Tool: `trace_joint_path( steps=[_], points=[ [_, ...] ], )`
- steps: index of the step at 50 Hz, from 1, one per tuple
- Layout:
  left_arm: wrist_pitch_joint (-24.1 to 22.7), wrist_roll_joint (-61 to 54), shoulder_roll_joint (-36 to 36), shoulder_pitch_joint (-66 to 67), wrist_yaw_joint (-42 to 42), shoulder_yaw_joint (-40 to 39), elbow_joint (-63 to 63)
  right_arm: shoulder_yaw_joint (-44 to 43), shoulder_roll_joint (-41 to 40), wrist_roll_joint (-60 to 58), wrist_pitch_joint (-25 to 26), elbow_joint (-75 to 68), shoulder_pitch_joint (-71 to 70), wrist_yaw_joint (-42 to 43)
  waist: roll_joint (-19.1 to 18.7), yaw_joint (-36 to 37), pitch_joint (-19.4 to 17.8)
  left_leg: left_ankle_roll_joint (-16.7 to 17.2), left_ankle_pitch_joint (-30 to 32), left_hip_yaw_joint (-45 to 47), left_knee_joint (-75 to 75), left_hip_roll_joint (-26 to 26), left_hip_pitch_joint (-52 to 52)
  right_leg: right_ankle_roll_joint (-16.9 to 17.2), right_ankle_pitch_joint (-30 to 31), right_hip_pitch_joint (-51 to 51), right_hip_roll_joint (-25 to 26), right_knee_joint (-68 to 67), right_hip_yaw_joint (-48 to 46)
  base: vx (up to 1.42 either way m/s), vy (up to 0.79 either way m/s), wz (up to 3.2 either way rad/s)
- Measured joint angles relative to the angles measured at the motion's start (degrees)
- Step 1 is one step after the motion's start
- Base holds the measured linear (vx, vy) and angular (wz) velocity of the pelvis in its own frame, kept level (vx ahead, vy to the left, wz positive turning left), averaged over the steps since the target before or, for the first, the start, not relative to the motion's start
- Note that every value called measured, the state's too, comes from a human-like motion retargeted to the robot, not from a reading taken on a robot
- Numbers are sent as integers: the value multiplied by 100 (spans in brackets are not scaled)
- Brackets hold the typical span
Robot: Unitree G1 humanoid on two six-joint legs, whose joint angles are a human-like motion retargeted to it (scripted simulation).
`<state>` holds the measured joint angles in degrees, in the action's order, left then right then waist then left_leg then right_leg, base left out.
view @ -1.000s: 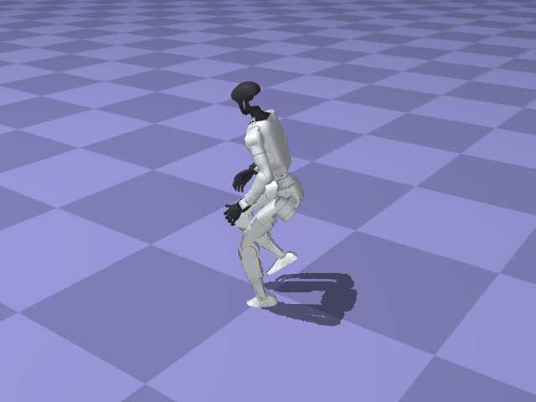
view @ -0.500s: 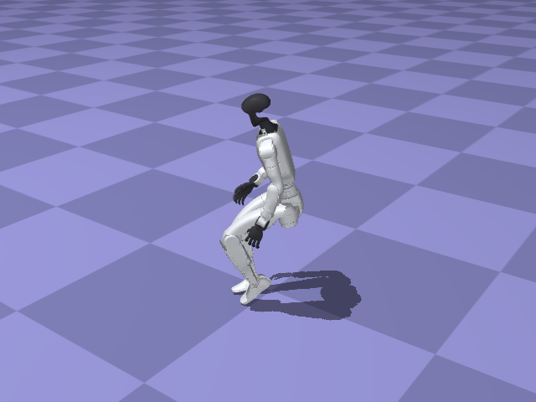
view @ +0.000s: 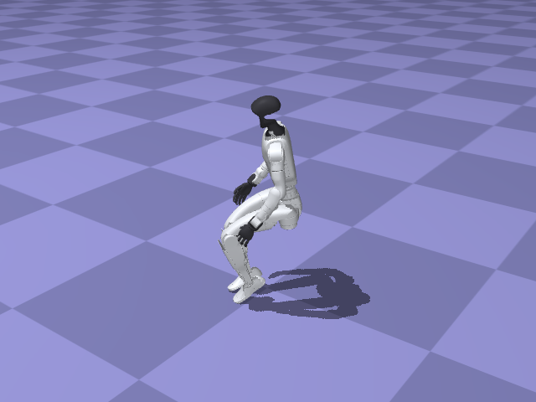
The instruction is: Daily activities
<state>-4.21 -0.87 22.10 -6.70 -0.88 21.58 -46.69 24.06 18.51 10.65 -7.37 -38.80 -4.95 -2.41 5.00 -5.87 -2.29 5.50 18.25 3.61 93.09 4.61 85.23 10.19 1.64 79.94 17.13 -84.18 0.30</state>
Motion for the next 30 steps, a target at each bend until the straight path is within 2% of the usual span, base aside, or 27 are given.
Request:
trace_joint_path(
  steps=[15,30],
  points=[
    [-341,508,683,280,-100,248,1704,-44,621,409,-523,2266,29,348,-47,182,-97,-409,-679,414,236,548,320,-72,-455,360,-254,-52,-250,-1,-1,6],
    [-480,297,754,63,-283,396,1976,50,301,1427,-695,2237,-105,478,-7,273,-170,-271,-613,595,146,638,212,9,-461,344,-307,-48,-269,0,0,0]
  ],
)
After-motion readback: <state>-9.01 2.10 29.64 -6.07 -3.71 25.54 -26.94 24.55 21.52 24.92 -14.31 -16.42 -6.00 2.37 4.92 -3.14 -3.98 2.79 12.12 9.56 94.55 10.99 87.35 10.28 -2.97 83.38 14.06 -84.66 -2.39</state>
